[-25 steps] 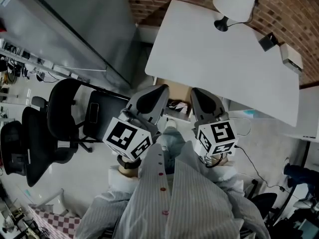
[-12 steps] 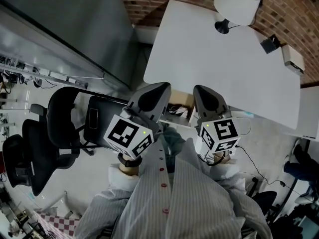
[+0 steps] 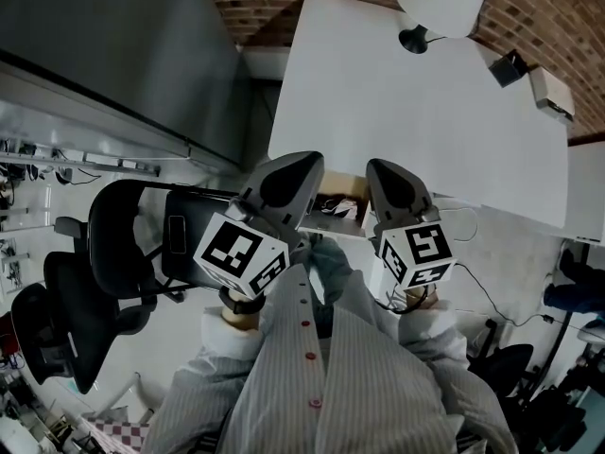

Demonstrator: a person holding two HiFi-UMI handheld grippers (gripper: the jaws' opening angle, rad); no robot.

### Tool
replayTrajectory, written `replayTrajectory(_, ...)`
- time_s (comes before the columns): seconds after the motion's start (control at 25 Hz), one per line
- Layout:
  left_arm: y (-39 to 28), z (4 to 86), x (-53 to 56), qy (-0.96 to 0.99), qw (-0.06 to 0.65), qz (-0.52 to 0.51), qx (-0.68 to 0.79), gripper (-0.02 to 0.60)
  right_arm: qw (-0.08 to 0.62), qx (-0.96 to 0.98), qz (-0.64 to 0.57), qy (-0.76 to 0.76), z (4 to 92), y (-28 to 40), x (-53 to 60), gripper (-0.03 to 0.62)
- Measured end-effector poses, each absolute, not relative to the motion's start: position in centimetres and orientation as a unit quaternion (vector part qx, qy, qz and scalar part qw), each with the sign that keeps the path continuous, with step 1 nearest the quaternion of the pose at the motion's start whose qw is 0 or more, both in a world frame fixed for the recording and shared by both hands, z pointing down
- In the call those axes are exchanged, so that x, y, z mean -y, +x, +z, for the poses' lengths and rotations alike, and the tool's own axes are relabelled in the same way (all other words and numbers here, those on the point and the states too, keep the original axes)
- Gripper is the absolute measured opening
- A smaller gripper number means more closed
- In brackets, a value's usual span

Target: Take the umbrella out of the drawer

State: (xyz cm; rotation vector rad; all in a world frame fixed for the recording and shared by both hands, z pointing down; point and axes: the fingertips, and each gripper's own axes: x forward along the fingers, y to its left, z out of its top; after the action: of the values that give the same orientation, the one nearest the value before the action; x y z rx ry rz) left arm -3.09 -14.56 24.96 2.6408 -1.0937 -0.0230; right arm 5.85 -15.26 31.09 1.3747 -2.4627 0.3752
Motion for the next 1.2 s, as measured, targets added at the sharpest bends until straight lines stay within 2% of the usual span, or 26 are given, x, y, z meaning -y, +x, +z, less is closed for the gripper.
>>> replayTrajectory(0.48,-4.2,33.1,14.8,0.904,0.180,0.023,0.388,0.000,0.176,0.858,0.160,0.456,38.3,4.2,14.9,0.032)
replayTrajectory(1.2,-5.3,52.2,13.5,0.881,0.253,0.106,0.387,0.000,0.283,0.864,0.197,0.366,57.3,0.7,12.2,0.034)
